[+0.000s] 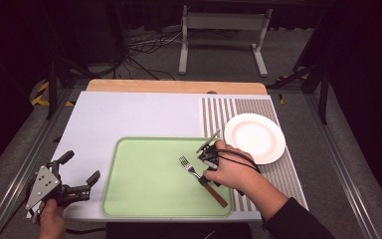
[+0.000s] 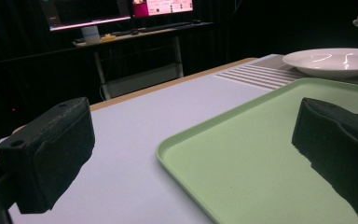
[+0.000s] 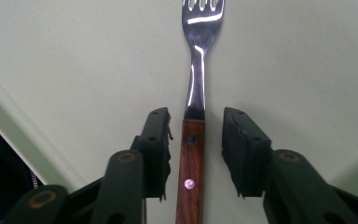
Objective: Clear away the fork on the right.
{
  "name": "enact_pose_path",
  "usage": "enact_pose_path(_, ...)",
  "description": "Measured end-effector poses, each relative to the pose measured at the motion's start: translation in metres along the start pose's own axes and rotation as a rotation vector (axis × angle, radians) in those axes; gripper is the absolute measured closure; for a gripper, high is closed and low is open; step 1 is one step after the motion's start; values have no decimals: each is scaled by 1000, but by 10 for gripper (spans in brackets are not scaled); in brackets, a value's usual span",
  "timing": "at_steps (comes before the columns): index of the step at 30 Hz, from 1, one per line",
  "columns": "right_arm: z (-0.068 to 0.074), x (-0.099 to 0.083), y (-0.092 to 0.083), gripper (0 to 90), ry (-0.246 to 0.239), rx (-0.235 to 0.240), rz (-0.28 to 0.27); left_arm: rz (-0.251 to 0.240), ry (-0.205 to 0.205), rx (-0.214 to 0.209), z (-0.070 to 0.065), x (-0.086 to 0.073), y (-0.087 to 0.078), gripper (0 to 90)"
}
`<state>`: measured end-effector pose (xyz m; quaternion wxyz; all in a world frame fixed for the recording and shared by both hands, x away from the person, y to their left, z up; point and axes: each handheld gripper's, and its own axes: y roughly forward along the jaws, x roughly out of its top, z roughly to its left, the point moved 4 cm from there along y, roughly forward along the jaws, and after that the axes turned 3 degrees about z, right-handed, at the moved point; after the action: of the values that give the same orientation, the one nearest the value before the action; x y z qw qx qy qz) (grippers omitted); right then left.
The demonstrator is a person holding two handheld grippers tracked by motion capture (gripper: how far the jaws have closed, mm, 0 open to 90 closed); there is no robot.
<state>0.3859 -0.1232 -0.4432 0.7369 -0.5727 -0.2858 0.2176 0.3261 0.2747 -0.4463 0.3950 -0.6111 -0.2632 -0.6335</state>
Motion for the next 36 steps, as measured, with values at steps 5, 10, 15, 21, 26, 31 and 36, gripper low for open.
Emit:
enact_pose_path(5, 0, 7, 0, 304, -60, -3, -177, 1, 0, -2, 0, 0, 0, 0)
enact_pose_path(10, 1, 13, 1, 207, -224, -35, -274, 0, 0, -1, 0, 0, 0, 0)
enact_pose_path(15, 6, 18, 2, 269, -281, -18, -324, 1, 0, -4, 0, 0, 0, 0)
enact_pose_path(21, 11, 22, 3, 628, -375, -35, -295, 0, 0, 0, 0, 0, 0, 0)
enact_pose_path(26, 15, 24, 9, 829, -432, -51, -270, -1, -1, 0, 0, 0, 0, 0)
enact_pose_path(31, 15, 25, 16, 900, -446, -62, -232, -2, -5, 0, 0, 0, 0, 0)
enact_pose_path(36, 16, 27, 22, 900, -443, -64, -222, -3, -5, 1, 0, 0, -1, 0)
